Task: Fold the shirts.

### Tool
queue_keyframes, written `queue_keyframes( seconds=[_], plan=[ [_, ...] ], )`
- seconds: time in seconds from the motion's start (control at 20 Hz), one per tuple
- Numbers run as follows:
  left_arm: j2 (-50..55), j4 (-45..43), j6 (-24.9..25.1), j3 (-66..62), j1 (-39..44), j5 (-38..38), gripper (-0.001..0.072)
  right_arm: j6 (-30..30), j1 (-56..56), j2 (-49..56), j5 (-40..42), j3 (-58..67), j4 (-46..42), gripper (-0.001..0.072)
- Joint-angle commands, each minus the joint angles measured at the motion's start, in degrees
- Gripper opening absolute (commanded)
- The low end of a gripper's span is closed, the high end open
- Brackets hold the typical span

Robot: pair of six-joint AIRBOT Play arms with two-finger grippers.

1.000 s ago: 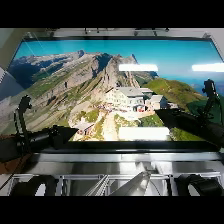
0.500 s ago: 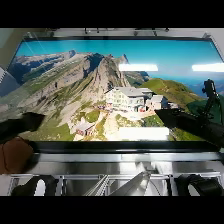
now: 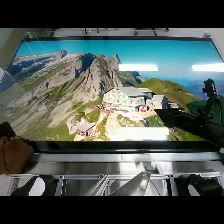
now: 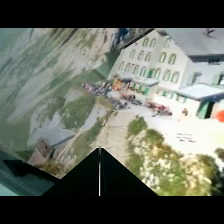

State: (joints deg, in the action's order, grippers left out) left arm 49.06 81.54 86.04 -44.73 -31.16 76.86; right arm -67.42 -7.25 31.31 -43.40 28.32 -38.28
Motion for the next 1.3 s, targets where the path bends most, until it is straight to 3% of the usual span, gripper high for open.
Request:
queue_keyframes(
  seconds=[0.0,0.35,0.4,0.45,0.5,0.65,0.8,0.9,1.0,1.05,1.25],
  plan=[
    [10.97,-11.56,0.39,-0.17,-0.52,1.81,0.0719,0.00,-0.04,0.09,0.04,0.00,-0.02,0.0023],
    [23.78,-12.48,0.46,-0.17,1.53,1.64,0.0716,0.00,-0.04,0.09,0.11,0.00,-0.02,0.0023],
    [24.70,-12.55,0.46,-0.20,2.49,1.60,0.0625,0.00,-0.04,0.09,0.09,0.00,-0.02,0.0023],
    [25.38,-12.90,0.46,-0.22,3.72,1.40,0.0366,0.00,-0.04,0.09,0.09,0.00,-0.02,0.0023],
    [25.75,-13.07,0.83,-0.24,4.98,1.16,-0.0003,0.00,-0.04,0.09,0.09,0.00,-0.02,0.0023],
    [25.77,-10.75,1.97,-1.86,10.64,-0.81,0.0017,0.00,-0.04,0.09,0.07,0.00,-0.02,0.0023],
    [25.77,3.54,8.46,-8.24,18.56,-3.96,0.0017,0.00,-0.04,0.09,0.07,0.00,-0.02,0.0023],
    [25.88,20.65,16.90,-14.21,25.18,-6.43,0.0018,-0.02,-0.04,0.09,0.07,0.00,-0.02,0.0023],
    [26.34,37.53,28.81,-20.35,32.50,-7.37,0.0018,0.00,-0.04,0.09,0.07,0.00,-0.02,0.0023],
    [27.32,41.83,31.89,-23.71,36.30,-7.54,0.0018,0.00,-0.04,0.09,0.09,0.00,-0.02,0.0023],
    [35.41,42.71,32.20,-34.47,49.00,-8.55,0.0018,0.00,-0.04,0.09,0.09,0.00,-0.02,0.0022]
  ],
)
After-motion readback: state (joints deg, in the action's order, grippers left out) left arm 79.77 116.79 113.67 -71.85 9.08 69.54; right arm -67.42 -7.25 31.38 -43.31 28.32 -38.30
